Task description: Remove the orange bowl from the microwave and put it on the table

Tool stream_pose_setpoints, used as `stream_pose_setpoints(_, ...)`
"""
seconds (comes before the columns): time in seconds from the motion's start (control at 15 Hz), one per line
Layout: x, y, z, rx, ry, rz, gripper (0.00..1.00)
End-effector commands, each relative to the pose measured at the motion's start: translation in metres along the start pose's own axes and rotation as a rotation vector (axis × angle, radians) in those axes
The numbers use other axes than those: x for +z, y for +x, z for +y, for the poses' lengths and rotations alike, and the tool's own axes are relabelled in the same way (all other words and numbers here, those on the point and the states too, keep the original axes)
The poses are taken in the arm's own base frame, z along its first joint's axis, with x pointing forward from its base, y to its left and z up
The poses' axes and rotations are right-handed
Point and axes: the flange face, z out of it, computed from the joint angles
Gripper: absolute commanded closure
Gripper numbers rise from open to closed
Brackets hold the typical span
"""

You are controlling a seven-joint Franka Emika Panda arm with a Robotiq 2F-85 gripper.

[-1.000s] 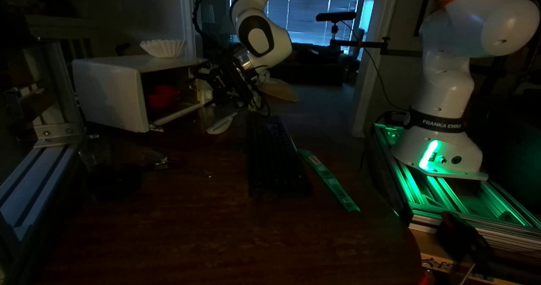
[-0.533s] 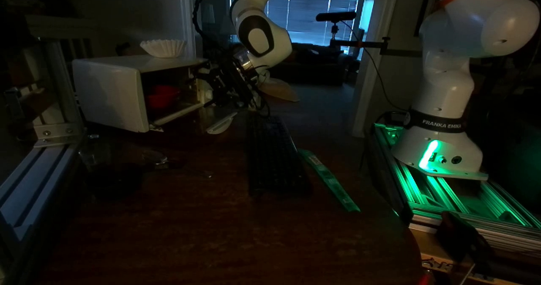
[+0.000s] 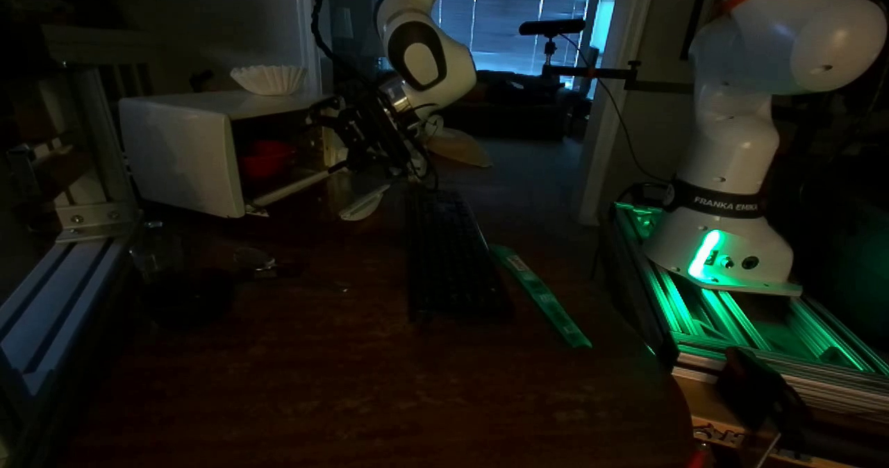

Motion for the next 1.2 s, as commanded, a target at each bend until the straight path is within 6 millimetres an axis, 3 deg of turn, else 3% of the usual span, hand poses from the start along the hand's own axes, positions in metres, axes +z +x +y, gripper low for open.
stream_pose_setpoints(0.0, 0.009, -0.003, -0.003, 0.026, 0.023, -0.017, 0.00)
stream_pose_setpoints(0.67, 0.022, -0.004, -0.003, 0.047, 0.057, -0.034, 0.00)
stream_pose_setpoints(0.73, 0.022, -0.005, -0.002, 0.049, 0.056, -0.036, 0.03)
stream_pose_setpoints(0.8, 0.023, -0.004, -0.002, 0.051, 0.057, -0.035, 0.18)
stream_pose_setpoints(1.0, 0.026, 0.001, -0.004, 0.068, 0.065, -0.030, 0.39)
stream_pose_setpoints(1.13, 0.028, 0.003, -0.006, 0.073, 0.076, -0.030, 0.40)
